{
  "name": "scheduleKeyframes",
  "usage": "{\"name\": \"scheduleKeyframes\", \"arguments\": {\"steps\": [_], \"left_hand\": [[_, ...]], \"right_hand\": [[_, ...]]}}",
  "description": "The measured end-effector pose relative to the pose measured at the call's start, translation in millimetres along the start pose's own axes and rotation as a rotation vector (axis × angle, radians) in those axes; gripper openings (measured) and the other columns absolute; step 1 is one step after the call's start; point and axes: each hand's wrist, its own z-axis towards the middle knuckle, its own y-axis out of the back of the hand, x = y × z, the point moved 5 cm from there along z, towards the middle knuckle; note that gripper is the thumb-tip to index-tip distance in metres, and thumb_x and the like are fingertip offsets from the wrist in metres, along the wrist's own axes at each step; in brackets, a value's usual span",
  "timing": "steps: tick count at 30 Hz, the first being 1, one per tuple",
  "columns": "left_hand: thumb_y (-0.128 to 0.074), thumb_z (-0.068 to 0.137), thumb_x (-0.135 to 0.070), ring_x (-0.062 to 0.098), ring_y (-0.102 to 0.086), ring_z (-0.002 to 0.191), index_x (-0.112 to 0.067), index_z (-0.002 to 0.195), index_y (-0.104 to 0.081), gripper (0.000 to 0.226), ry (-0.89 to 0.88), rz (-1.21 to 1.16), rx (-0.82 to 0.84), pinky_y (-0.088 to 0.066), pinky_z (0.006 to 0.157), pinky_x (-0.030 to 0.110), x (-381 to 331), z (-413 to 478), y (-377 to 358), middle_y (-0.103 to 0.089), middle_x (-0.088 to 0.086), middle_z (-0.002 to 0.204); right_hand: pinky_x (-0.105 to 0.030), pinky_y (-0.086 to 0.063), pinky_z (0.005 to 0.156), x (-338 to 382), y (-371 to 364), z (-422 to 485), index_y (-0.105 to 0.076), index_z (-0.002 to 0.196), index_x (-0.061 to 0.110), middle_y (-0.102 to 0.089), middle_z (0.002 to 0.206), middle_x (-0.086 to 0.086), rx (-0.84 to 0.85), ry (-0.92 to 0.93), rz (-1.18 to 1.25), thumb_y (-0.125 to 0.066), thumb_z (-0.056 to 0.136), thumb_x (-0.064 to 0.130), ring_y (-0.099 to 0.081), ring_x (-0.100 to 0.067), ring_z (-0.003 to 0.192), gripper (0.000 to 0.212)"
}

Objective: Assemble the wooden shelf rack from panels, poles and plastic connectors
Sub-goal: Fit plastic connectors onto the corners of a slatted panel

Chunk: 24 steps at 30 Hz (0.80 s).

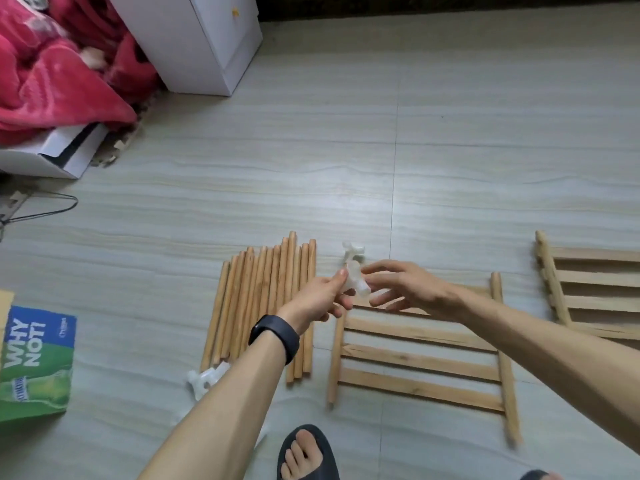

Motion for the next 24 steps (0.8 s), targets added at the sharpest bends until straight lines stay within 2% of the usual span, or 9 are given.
{"name": "scheduleKeyframes", "arguments": {"steps": [2,5,8,11,15,18,20,24], "left_hand": [[-0.031,0.105,-0.059,0.007,-0.052,0.054,-0.017,0.102,-0.068,0.056,-0.016,0.037,0.044,-0.035,0.052,0.022,-20.6,9.9,-26.4,-0.065,-0.009,0.067],[-0.031,0.107,-0.052,0.006,-0.051,0.050,-0.020,0.098,-0.066,0.049,-0.030,0.011,0.089,-0.033,0.049,0.020,-39.5,27.2,-66.2,-0.059,-0.008,0.068],[-0.032,0.109,-0.043,0.007,-0.050,0.049,-0.020,0.102,-0.064,0.039,-0.011,-0.035,0.117,-0.033,0.048,0.021,-43.0,45.3,-101.5,-0.058,-0.010,0.067],[-0.032,0.109,-0.036,0.009,-0.051,0.047,-0.018,0.111,-0.063,0.035,0.045,-0.105,0.121,-0.032,0.049,0.023,-33.7,57.9,-133.2,-0.060,-0.008,0.067],[-0.032,0.107,-0.032,0.008,-0.050,0.047,-0.021,0.111,-0.066,0.036,0.080,-0.162,0.142,-0.032,0.049,0.022,-19.6,66.4,-166.1,-0.061,-0.006,0.072],[-0.034,0.109,-0.035,0.007,-0.051,0.049,-0.020,0.113,-0.065,0.034,0.097,-0.228,0.129,-0.034,0.050,0.021,-13.6,72.6,-176.4,-0.063,-0.008,0.073],[-0.040,0.108,-0.038,0.006,-0.052,0.049,-0.018,0.116,-0.065,0.033,0.098,-0.249,0.120,-0.035,0.050,0.021,-10.0,75.6,-178.0,-0.063,-0.009,0.073],[-0.046,0.105,-0.047,0.007,-0.052,0.051,-0.017,0.113,-0.067,0.037,0.094,-0.228,0.115,-0.036,0.051,0.020,-3.9,79.1,-175.4,-0.061,-0.011,0.066]], "right_hand": [[-0.031,-0.056,0.079,0.9,16.7,-13.6,-0.065,0.126,0.021,-0.074,0.107,-0.010,-0.030,0.031,0.217,-0.065,0.098,0.023,-0.074,-0.023,0.092,0.028],[-0.036,-0.058,0.087,-18.9,44.6,-26.1,-0.066,0.120,0.018,-0.077,0.096,-0.011,-0.164,0.070,0.418,-0.063,0.098,0.011,-0.075,-0.021,0.088,0.024],[-0.036,-0.059,0.087,-48.9,69.0,-35.0,-0.066,0.119,0.013,-0.077,0.098,-0.013,-0.279,0.060,0.550,-0.062,0.098,0.005,-0.075,-0.022,0.084,0.023],[-0.027,-0.059,0.076,-75.1,89.6,-42.4,-0.064,0.128,0.004,-0.072,0.105,-0.017,-0.307,0.038,0.564,-0.061,0.099,0.004,-0.072,-0.020,0.082,0.029],[-0.026,-0.059,0.079,-103.0,104.7,-45.5,-0.066,0.126,0.000,-0.072,0.106,-0.017,-0.346,0.015,0.638,-0.064,0.097,0.006,-0.073,-0.021,0.085,0.030],[-0.025,-0.058,0.085,-114.8,106.4,-43.4,-0.073,0.118,0.008,-0.074,0.109,-0.014,-0.281,0.010,0.674,-0.063,0.097,0.006,-0.072,-0.021,0.094,0.023],[-0.026,-0.057,0.087,-119.2,106.8,-42.8,-0.077,0.113,0.014,-0.075,0.103,-0.009,-0.235,-0.011,0.643,-0.063,0.097,0.005,-0.072,-0.019,0.091,0.022],[-0.026,-0.061,0.076,-125.7,112.5,-43.6,-0.068,0.109,0.014,-0.075,0.090,-0.005,-0.303,-0.033,0.581,-0.068,0.096,0.009,-0.074,-0.020,0.078,0.015]]}}
